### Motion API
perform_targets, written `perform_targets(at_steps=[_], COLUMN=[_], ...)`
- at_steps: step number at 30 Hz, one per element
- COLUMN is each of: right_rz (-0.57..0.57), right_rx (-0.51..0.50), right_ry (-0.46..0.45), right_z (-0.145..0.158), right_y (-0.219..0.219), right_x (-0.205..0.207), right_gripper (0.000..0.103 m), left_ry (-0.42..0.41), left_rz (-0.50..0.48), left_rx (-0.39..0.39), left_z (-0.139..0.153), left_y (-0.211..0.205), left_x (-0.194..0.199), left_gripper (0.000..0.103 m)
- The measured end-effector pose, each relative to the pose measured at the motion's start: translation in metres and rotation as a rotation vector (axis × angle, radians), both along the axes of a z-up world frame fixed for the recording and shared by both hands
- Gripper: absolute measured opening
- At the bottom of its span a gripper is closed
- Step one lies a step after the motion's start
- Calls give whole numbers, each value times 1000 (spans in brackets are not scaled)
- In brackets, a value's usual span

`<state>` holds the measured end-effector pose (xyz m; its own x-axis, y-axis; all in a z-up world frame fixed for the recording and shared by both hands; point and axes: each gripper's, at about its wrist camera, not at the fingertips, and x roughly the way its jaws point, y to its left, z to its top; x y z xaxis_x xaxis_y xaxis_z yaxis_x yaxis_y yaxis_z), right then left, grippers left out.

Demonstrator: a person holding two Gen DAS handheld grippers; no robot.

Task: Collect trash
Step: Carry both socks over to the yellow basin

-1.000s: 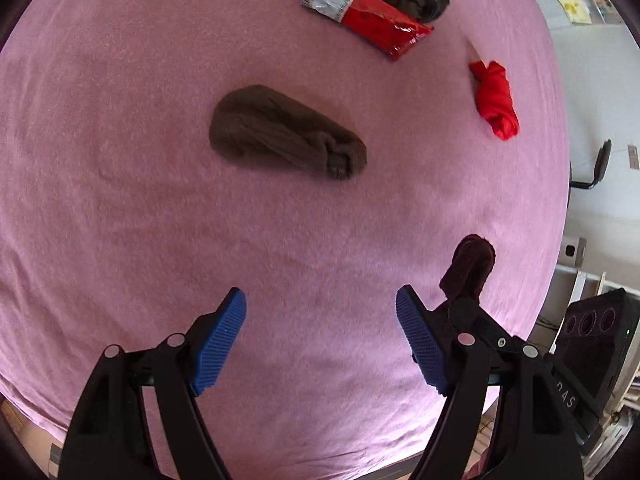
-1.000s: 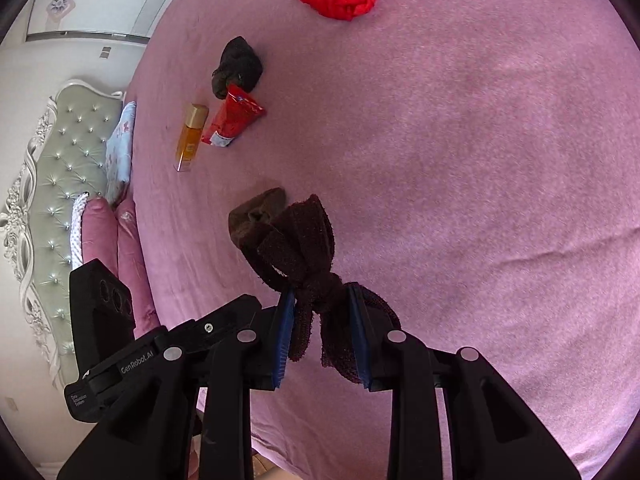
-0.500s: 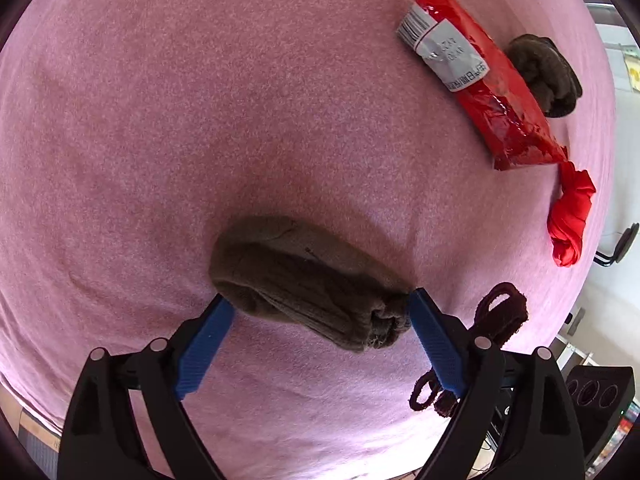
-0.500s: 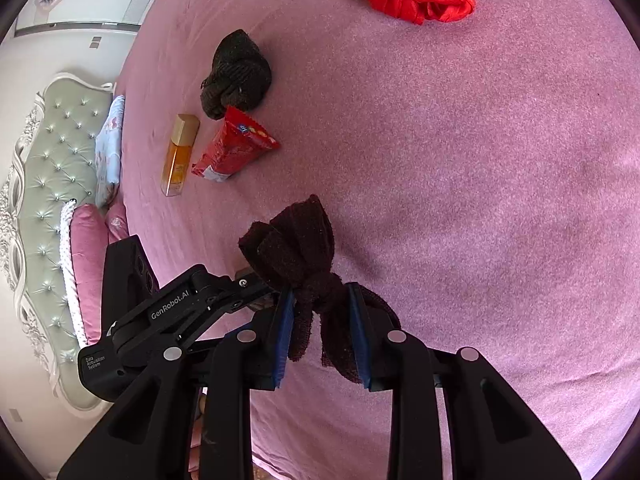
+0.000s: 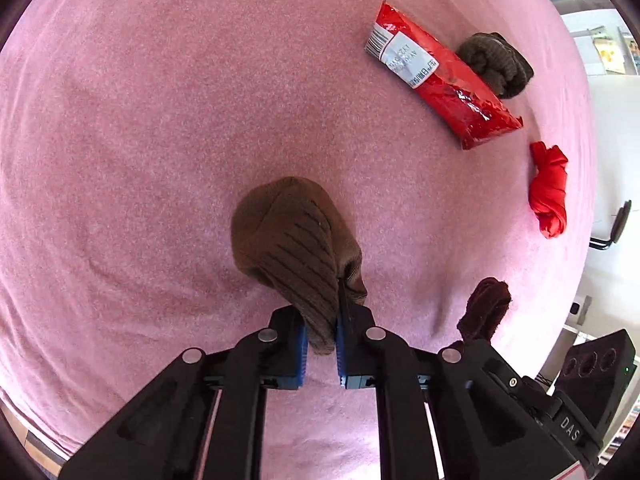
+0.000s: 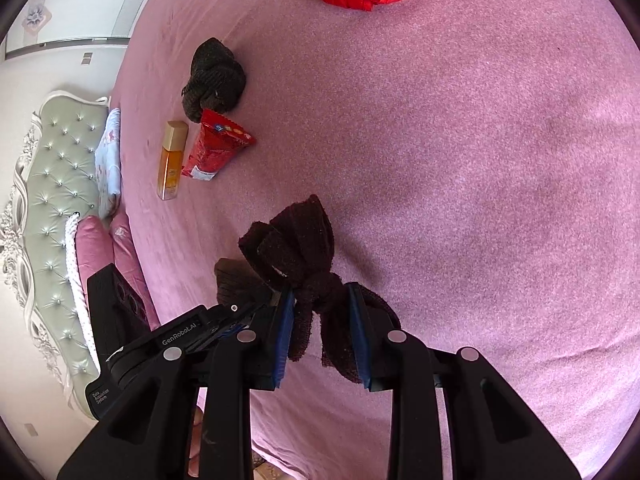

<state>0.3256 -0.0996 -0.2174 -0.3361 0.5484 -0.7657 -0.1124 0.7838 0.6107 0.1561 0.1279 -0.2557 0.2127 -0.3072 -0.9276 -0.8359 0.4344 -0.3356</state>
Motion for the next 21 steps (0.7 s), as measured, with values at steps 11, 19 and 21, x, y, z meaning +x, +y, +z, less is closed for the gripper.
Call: perform_targets(at_steps=[11, 19, 21], right_rz=[-31, -128, -142], right_rx=[6, -10, -15], right_ry=[-24, -80, -94], right_z=[44, 80, 86], right_y=[-47, -115, -131], right_x=[-61, -121, -138], right_gripper=[27, 27, 27], left_ry=[-121, -176, -184], left_rz=[-222, -378, -426], left_rx=[-44, -83, -82], left_z=[57, 90, 94], left_y=[-72, -122, -143], left_x=[-29, -74, -77], left_gripper=[11, 11, 11])
